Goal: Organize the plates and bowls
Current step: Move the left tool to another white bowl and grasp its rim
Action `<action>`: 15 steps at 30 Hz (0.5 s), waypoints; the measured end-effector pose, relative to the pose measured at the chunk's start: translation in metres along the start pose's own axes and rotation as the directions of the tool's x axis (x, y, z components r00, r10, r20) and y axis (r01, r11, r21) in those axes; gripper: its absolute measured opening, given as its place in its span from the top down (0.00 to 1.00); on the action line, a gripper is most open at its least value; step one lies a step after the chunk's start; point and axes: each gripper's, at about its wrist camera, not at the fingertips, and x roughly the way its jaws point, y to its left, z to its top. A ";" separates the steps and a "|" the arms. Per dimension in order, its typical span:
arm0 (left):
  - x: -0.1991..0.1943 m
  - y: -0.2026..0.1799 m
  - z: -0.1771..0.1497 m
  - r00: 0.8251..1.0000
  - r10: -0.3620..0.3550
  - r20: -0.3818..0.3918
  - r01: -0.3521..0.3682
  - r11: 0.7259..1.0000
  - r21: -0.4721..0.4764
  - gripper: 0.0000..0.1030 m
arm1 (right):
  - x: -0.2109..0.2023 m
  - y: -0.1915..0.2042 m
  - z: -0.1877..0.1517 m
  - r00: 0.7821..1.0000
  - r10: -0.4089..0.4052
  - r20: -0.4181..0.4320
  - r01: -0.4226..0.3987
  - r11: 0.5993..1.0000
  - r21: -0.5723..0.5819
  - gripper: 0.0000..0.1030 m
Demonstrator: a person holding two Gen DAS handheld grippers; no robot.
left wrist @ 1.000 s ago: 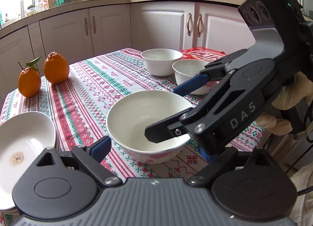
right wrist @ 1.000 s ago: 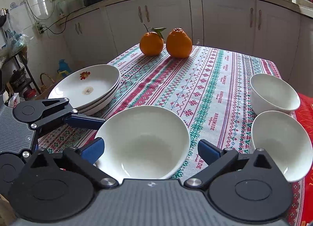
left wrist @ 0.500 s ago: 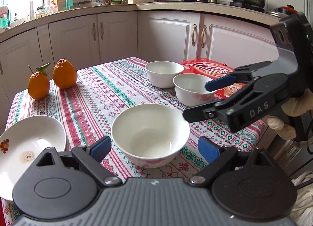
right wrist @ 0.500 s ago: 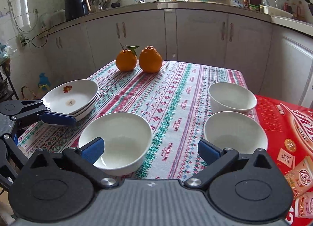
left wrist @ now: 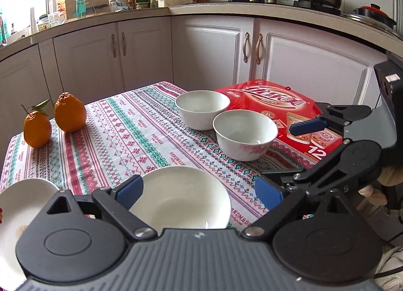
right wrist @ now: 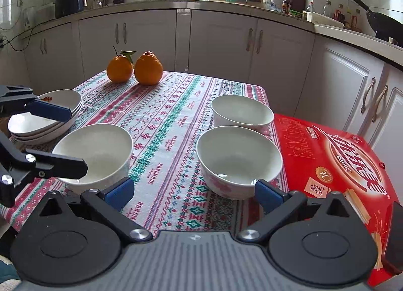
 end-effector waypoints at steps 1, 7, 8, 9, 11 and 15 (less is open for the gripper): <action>0.004 -0.001 0.004 1.000 0.000 -0.005 0.000 1.000 0.002 0.08 | 0.002 -0.003 -0.001 1.000 -0.005 -0.002 0.005 1.000 0.000 0.00; 0.037 -0.008 0.026 0.999 -0.028 -0.030 0.028 1.000 -0.001 0.08 | 0.014 -0.020 -0.007 1.000 -0.030 -0.010 0.029 1.000 -0.007 0.00; 0.043 -0.009 0.030 0.999 -0.033 -0.035 0.033 0.999 -0.001 0.08 | 0.016 -0.022 -0.007 0.999 -0.033 -0.010 0.033 0.999 -0.008 0.00; 0.048 -0.011 0.033 0.999 -0.037 -0.038 0.037 0.999 0.000 0.08 | 0.018 -0.025 -0.008 0.999 -0.037 -0.009 0.037 0.999 -0.009 0.00; 0.060 -0.015 0.041 0.998 -0.043 -0.044 0.043 0.999 0.006 0.08 | 0.023 -0.030 -0.009 0.999 -0.042 -0.010 0.042 0.999 -0.006 0.00; 0.084 -0.024 0.053 0.996 -0.061 -0.057 0.062 0.998 0.011 0.08 | 0.031 -0.041 -0.012 1.000 -0.018 0.001 0.018 1.000 0.011 0.00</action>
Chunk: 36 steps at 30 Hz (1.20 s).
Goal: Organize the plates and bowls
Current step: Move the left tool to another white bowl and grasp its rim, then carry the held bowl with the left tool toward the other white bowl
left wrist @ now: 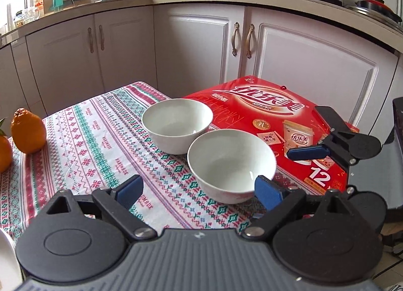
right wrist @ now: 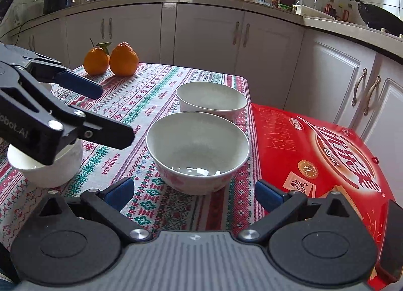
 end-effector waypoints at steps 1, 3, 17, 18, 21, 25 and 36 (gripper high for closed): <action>0.005 -0.001 0.002 1.000 -0.003 -0.006 0.003 1.000 -0.001 0.09 | 0.002 -0.002 0.000 1.000 0.006 0.002 -0.006 1.000 0.003 0.00; 0.017 -0.003 0.008 1.000 -0.012 -0.019 0.012 1.000 -0.011 0.10 | 0.004 -0.006 0.001 1.000 0.009 0.011 -0.009 1.000 0.005 0.00; 0.070 -0.001 0.026 0.995 -0.013 -0.102 0.005 0.997 -0.072 0.36 | 0.017 -0.012 0.002 0.998 0.064 0.021 -0.063 0.997 -0.049 0.10; 0.072 -0.001 0.026 0.994 -0.017 -0.105 0.010 0.997 -0.074 0.37 | 0.018 -0.012 0.002 0.998 0.066 0.021 -0.065 0.997 -0.050 0.11; 0.076 -0.001 0.028 0.993 -0.019 -0.117 0.010 0.997 -0.077 0.41 | 0.019 -0.014 0.001 0.997 0.078 0.019 -0.077 0.996 -0.049 0.17; 0.078 -0.001 0.029 0.992 -0.028 -0.123 0.019 0.997 -0.072 0.42 | 0.017 -0.014 0.001 0.996 0.088 0.028 -0.086 0.995 -0.052 0.17; 0.080 0.000 0.031 0.991 -0.054 -0.121 0.043 0.995 -0.092 0.49 | 0.019 -0.013 0.003 0.997 0.079 0.025 -0.078 0.995 -0.058 0.19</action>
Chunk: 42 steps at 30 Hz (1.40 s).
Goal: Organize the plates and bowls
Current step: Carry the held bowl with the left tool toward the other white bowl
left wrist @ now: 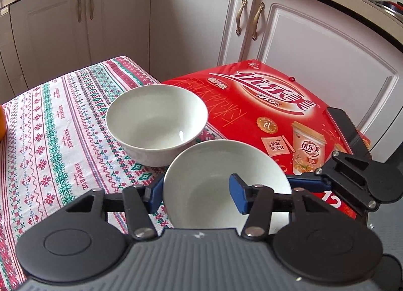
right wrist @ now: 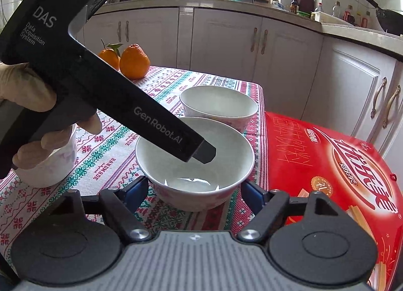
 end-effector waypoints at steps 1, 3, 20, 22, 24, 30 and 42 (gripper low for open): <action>-0.001 0.000 0.000 1.000 -0.001 0.000 0.001 1.000 -0.001 0.49 | 0.000 0.001 0.001 1.000 -0.001 -0.003 0.001 1.000 -0.001 0.19; -0.003 -0.001 -0.001 1.000 -0.003 0.002 0.003 1.000 0.001 0.49 | -0.001 0.002 0.001 1.000 -0.001 -0.006 0.001 1.000 0.000 0.19; -0.054 -0.003 -0.017 0.999 0.001 0.045 0.000 1.000 -0.025 0.49 | -0.033 0.027 0.012 0.999 0.039 -0.003 -0.039 0.999 -0.026 0.19; -0.061 -0.003 -0.019 0.999 0.002 0.054 -0.001 1.000 -0.025 0.49 | -0.038 0.031 0.014 0.999 0.046 0.000 -0.046 0.999 -0.028 0.19; -0.069 -0.003 -0.021 0.998 0.007 0.063 -0.006 1.000 -0.024 0.49 | -0.042 0.036 0.016 0.999 0.051 0.003 -0.051 0.998 -0.033 0.19; -0.091 0.001 -0.029 0.996 0.033 0.081 -0.030 0.999 -0.030 0.49 | -0.054 0.054 0.026 0.997 0.072 0.021 -0.071 0.995 -0.065 0.19; -0.134 0.023 -0.048 0.987 0.104 0.125 -0.097 0.993 -0.067 0.48 | -0.057 0.088 0.043 0.988 0.147 0.039 -0.142 0.984 -0.106 0.19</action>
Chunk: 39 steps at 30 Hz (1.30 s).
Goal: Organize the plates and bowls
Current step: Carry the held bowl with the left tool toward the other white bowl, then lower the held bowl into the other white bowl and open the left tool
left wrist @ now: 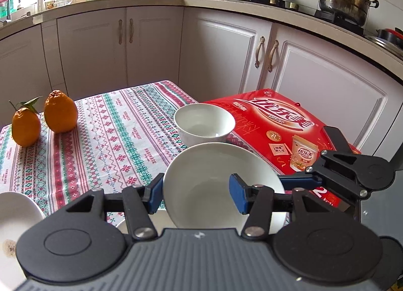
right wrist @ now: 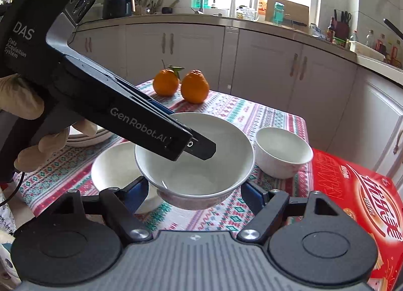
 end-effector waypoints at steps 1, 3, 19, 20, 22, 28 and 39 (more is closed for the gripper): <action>-0.003 0.003 -0.002 1.000 0.006 0.002 -0.006 1.000 -0.004 0.48 | 0.001 0.003 0.001 1.000 0.007 0.000 -0.007 1.000 -0.003 0.19; -0.007 0.008 -0.005 1.000 0.019 0.004 -0.019 1.000 -0.013 0.48 | 0.003 0.009 0.003 1.000 0.024 0.002 -0.024 1.000 -0.010 0.19; -0.024 0.044 -0.031 0.997 0.075 0.003 -0.074 0.993 -0.092 0.48 | 0.027 0.040 0.010 0.993 0.114 -0.036 -0.115 0.993 -0.023 0.19; -0.023 0.044 -0.033 0.997 0.076 0.001 -0.075 0.993 -0.093 0.48 | 0.028 0.040 0.009 0.992 0.117 -0.041 -0.117 0.993 -0.022 0.19; -0.021 0.046 -0.035 0.997 0.073 -0.004 -0.073 0.992 -0.099 0.48 | 0.030 0.041 0.009 0.992 0.120 -0.049 -0.121 0.993 -0.018 0.19; -0.015 0.050 -0.040 0.998 0.063 -0.016 -0.064 0.992 -0.110 0.48 | 0.036 0.042 0.006 0.990 0.125 -0.071 -0.126 0.992 -0.007 0.19; -0.011 0.054 -0.044 0.998 0.057 -0.025 -0.059 0.990 -0.125 0.48 | 0.040 0.042 0.005 0.987 0.135 -0.082 -0.136 0.991 -0.003 0.18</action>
